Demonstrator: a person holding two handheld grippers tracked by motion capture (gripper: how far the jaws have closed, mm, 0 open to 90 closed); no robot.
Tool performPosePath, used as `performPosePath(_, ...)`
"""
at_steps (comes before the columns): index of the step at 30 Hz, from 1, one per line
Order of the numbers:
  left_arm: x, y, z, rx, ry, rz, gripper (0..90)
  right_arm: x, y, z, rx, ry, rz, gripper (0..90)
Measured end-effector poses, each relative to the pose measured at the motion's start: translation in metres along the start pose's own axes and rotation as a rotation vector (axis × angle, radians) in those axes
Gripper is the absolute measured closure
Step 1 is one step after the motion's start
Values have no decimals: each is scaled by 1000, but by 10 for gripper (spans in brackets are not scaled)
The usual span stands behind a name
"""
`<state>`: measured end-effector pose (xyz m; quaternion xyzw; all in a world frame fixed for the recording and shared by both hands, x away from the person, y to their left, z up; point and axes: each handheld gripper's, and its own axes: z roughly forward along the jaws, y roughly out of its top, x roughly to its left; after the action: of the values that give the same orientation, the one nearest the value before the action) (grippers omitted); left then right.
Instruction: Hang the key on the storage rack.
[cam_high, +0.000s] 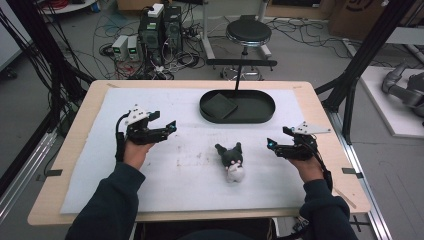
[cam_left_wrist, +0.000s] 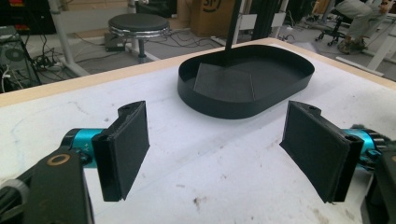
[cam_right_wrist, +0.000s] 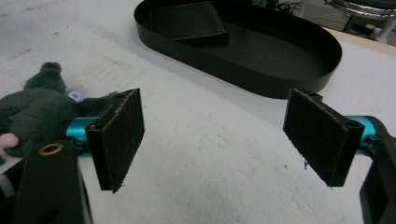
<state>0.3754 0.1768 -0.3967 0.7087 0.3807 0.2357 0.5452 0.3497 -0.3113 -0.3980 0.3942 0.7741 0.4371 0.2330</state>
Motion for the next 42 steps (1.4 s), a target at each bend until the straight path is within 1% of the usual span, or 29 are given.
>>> performPosePath(1,0,-2,-3,-13,4,5,225,2,1,1,1,4,-10,209)
performPosePath(2,0,-3,-6,-12,11,13,225,5,2,2,1,5,-11,208)
performPosePath(4,0,-7,-11,-16,16,13,225,10,4,3,-1,16,-12,209)
performPosePath(6,1,-9,-14,-12,21,14,225,16,5,3,-1,29,-20,209)
performPosePath(7,3,-12,-16,1,35,22,225,19,6,4,-6,37,-23,209)
performPosePath(10,7,-15,-21,3,55,26,225,26,9,7,-4,61,-32,208)
performPosePath(12,10,-16,-24,-2,66,16,226,31,11,9,-5,77,-42,209)
performPosePath(14,14,-17,-27,-7,81,-6,225,37,12,11,-1,92,-46,208)
performPosePath(15,15,-18,-28,-6,83,-14,225,40,13,12,2,98,-56,208)
performPosePath(16,17,-19,-29,-4,88,-22,225,43,14,13,4,102,-55,208)
performPosePath(17,18,-20,-29,-5,89,-26,226,47,15,15,8,106,-68,208)
performPosePath(19,19,-21,-30,-4,91,-35,225,54,17,17,22,102,-71,208)
performPosePath(22,20,-21,-30,-6,91,-39,226,65,20,21,37,101,-77,208)
performPosePath(24,20,-21,-30,-2,89,-39,228,73,21,26,61,116,-66,208)
performPosePath(27,20,-22,-30,1,85,-43,230,87,21,34,101,142,-64,208)
performPosePath(30,20,-22,-30,3,86,-47,231,100,20,42,129,160,-83,208)
performPosePath(32,20,-23,-29,8,86,-46,231,107,19,46,155,159,-92,208)
performPosePath(34,20,-23,-29,11,86,-50,232,112,17,52,178,148,-100,208)
performPosePath(35,20,-23,-29,11,87,-51,233,115,16,56,203,142,-104,208)
performPosePath(37,20,-23,-29,11,88,-50,234,118,12,63,247,128,-122,208)
performPosePath(39,20,-23,-29,14,87,-50,236,119,9,68,284,125,-150,213)
performPosePath(41,20,-24,-29,15,86,-50,237,116,11,66,287,134,-146,305)
performPosePath(42,20,-24,-29,17,86,-48,238,114,12,65,285,144,-154,327)
